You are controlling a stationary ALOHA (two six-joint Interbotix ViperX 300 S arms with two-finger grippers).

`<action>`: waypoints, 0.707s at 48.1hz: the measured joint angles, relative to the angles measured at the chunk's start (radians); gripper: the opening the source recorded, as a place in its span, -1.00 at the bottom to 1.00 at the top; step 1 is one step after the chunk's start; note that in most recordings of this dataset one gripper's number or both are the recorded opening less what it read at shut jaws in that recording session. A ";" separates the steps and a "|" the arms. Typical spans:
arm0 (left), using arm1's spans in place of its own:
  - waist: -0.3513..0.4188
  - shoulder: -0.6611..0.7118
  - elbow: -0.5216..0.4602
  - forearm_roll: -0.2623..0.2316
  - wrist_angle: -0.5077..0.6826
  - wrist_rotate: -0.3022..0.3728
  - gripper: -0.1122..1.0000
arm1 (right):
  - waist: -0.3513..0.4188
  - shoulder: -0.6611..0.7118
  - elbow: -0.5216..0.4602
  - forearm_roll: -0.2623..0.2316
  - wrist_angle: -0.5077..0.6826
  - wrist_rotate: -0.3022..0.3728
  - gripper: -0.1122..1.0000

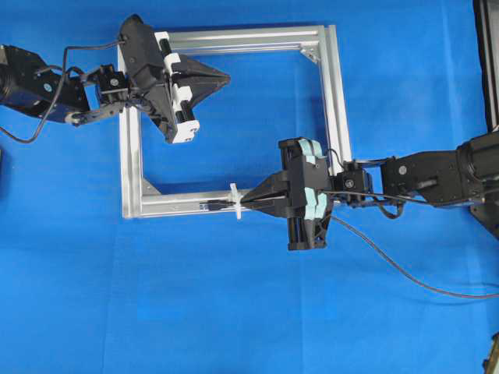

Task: Insert the wire through the string loop located in the center.
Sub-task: 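Push the plug leftward through the zip-tie loop with the right gripper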

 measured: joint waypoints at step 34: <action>-0.130 -0.054 0.048 0.000 0.000 -0.034 -0.81 | 0.000 0.002 0.002 0.000 0.002 0.000 -0.84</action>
